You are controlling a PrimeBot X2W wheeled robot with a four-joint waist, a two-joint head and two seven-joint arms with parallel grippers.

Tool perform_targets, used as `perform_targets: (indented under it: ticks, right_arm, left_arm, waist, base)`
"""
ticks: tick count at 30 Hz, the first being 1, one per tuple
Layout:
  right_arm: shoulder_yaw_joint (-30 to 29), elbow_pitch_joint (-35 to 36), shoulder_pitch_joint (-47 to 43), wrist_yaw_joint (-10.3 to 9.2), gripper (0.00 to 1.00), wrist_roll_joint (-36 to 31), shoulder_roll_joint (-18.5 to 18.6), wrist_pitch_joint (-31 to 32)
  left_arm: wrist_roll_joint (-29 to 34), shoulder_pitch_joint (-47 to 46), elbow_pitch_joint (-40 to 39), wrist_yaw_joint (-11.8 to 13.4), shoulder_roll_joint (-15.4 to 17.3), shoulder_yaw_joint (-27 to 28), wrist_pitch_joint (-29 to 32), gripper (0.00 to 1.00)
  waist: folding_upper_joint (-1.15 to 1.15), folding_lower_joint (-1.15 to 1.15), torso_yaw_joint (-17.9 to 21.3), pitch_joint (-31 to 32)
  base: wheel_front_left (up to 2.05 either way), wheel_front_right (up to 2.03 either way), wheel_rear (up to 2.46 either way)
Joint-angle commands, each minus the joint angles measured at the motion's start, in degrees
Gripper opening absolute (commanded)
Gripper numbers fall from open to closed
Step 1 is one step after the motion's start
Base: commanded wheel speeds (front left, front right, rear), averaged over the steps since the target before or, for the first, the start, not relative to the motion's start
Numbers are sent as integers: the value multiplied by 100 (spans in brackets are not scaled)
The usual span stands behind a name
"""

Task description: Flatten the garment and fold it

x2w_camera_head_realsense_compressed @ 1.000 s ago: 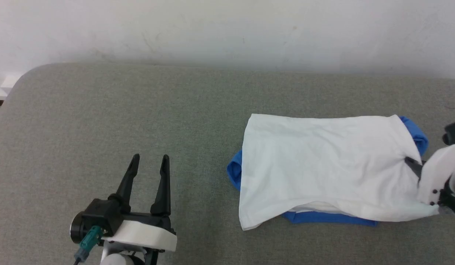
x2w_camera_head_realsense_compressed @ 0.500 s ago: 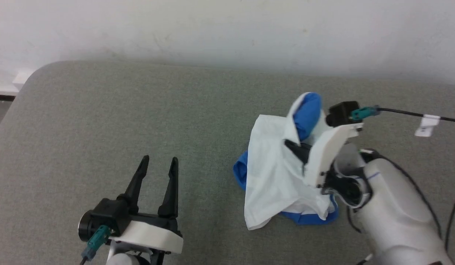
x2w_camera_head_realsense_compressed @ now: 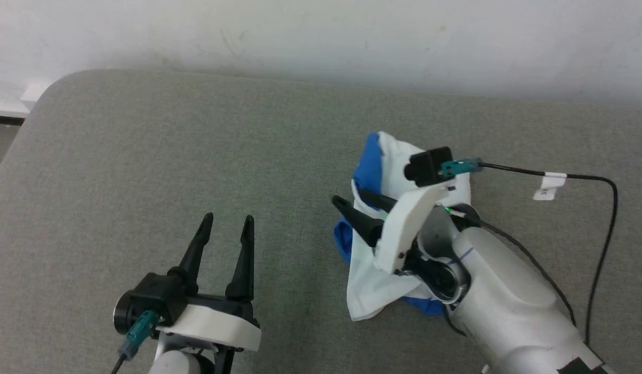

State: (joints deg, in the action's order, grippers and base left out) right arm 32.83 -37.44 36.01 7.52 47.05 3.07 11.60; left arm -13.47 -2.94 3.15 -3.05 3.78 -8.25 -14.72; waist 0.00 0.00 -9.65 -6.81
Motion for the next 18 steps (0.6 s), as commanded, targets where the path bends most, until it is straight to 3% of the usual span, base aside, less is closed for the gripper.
perform_targets:
  ticks: [1, 5, 8, 13, 18]
  right_arm:
    - [138, 151, 133, -3, 100, -17, -6, -124]
    - [583, 756, 225, -3, 100, -369, 363, -808]
    - [469, 990, 183, -3, 100, -895, 721, -1392]
    - [-452, 1250, -237, -3, 100, -1878, 1108, -1951]
    - [-1790, 1601, -929, -3, 100, -2411, 1284, -1713]
  left_arm:
    - [59, -49, 19, -35, -26, 24, -28, 100]
    - [68, 10, 38, -30, -34, 64, -28, 100]
    - [71, 71, 44, -19, -40, 101, -28, 100]
    - [89, 155, 26, 11, -46, 147, -28, 100]
    - [114, 167, -22, 52, -49, 239, -28, 100]
  waist:
    - [0, 0, 51, 35]
    - [0, 0, 155, 146]
    - [0, 0, 238, 235]
    - [0, 0, 337, 334]
    - [0, 0, 406, 329]
  base:
    - [0, 0, 0]
    - [0, 0, 0]
    - [0, 0, 0]
    - [0, 0, 0]
    - [0, 0, 0]
